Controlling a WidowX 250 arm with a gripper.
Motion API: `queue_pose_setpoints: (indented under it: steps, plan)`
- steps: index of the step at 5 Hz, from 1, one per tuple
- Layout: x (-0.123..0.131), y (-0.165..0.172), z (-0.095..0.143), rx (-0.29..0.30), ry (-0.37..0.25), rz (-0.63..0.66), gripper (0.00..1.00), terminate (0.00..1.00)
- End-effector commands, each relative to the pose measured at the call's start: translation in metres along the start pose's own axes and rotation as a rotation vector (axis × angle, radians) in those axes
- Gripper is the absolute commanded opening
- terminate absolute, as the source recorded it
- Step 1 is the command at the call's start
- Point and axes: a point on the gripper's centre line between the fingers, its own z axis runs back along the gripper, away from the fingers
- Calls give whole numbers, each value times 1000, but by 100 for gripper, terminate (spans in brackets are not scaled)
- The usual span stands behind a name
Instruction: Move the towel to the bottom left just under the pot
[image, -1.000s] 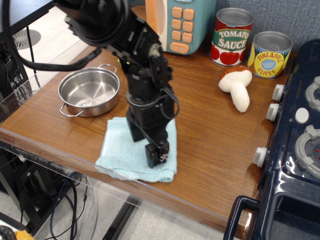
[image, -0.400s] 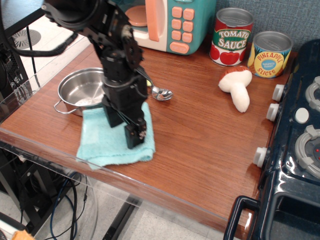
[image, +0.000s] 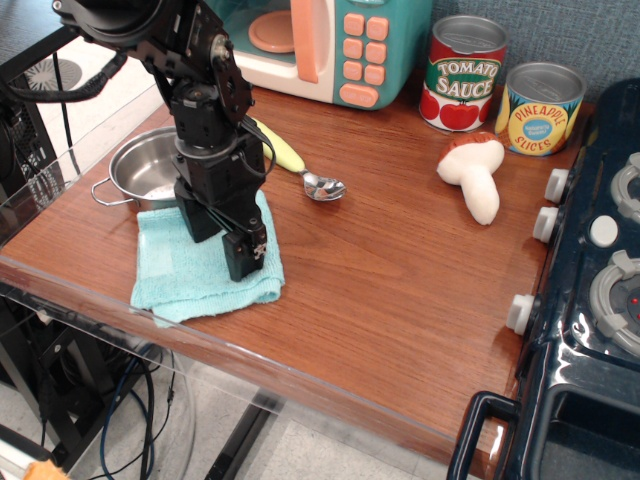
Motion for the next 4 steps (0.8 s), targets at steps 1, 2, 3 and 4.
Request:
queue_pose_setpoints:
  steps: [1,2,3,4]
  plan:
    - [9,-6,16,19,-44,-39,100,0]
    - [17,-9,30,37,-74,-64,100,0]
    - [27,-12,59,91,-59,-90,100,0]
    - [32,-14,89,136,-78,-107,100,0]
